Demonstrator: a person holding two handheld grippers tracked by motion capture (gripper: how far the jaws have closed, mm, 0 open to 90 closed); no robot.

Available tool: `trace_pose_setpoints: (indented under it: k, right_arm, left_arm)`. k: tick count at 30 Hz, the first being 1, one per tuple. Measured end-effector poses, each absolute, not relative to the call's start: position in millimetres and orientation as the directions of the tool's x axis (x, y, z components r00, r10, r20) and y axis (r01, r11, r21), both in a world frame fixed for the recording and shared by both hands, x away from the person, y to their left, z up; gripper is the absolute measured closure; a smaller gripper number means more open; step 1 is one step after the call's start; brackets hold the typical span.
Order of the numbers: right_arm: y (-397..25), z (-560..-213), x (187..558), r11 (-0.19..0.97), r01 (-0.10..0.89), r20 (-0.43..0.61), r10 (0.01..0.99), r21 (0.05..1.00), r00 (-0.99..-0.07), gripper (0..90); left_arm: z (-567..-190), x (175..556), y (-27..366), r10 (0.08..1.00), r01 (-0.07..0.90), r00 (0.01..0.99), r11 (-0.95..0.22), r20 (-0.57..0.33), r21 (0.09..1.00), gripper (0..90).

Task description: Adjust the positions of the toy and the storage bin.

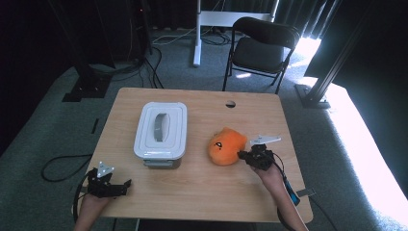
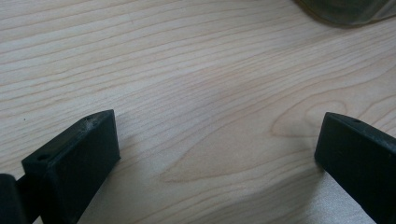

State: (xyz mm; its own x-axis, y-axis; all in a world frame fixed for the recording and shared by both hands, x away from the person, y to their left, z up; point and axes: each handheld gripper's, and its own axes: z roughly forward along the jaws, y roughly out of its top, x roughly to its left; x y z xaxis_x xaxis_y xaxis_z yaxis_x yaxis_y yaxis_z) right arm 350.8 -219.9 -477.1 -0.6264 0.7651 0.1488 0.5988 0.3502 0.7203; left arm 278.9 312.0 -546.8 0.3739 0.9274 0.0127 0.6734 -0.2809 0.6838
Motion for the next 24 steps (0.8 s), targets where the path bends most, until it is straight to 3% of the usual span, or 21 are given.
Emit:
trace_pose_setpoints:
  k: [9,18,24]
  right_arm:
    - [-210.6,-476.6,326.4,0.332,0.597,0.207,0.726,0.73,-0.656,89.9]
    - [-243.9,-456.9,340.5,0.287,0.584,0.129,0.814,0.76,-0.567,66.4]
    - [-255.1,-459.0,360.4,0.269,0.615,0.14,0.834,0.741,-0.534,62.6]
  left_arm:
    - [-546.8,278.9,312.0,0.927,0.673,0.374,-0.281,0.013,0.684,0.2]
    - [-546.8,278.9,312.0,0.927,0.673,0.374,-0.281,0.013,0.684,0.2]
    - [-546.8,278.9,312.0,0.927,0.674,0.374,-0.281,0.013,0.684,0.2]
